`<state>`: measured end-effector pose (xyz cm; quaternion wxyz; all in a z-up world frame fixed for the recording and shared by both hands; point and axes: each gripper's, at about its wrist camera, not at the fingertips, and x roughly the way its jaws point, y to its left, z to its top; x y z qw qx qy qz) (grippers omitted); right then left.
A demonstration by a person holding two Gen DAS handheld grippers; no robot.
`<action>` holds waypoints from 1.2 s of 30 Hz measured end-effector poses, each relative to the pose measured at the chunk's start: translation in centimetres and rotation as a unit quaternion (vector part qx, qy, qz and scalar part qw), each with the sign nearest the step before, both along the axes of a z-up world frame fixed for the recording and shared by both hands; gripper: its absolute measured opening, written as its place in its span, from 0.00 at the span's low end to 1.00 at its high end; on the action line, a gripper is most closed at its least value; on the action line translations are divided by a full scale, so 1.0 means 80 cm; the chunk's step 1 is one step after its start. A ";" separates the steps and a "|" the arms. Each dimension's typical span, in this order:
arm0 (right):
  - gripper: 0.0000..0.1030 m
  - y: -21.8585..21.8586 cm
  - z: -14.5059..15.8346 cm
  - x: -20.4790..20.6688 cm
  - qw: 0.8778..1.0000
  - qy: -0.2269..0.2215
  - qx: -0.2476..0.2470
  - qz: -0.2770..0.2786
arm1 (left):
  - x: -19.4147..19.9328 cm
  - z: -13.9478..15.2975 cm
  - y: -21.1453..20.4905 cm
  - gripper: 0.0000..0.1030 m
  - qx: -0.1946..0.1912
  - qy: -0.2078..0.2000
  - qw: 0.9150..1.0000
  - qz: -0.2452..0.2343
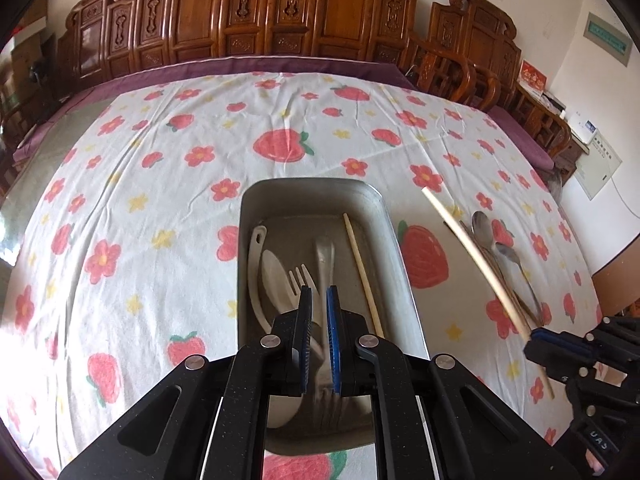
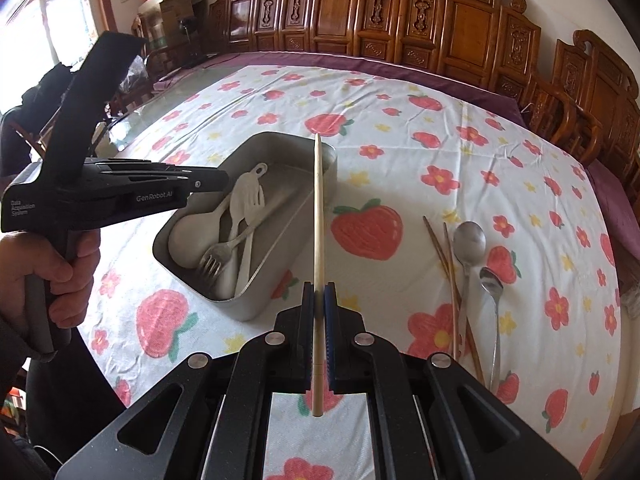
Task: Organize utensils
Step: 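Lower the fork and chopstick into the tray and open both grippers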
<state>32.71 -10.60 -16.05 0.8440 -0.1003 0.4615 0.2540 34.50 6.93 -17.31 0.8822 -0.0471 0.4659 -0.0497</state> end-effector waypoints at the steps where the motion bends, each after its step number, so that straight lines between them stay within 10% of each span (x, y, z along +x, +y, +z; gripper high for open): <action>1: 0.06 0.004 0.000 0.001 1.000 0.001 0.002 0.001 | -0.002 0.004 0.003 0.06 0.002 -0.003 1.000 0.000; 36: 0.06 0.121 -0.049 0.058 0.992 0.099 0.064 -0.045 | -0.082 0.050 0.125 0.06 0.018 -0.046 0.997 0.053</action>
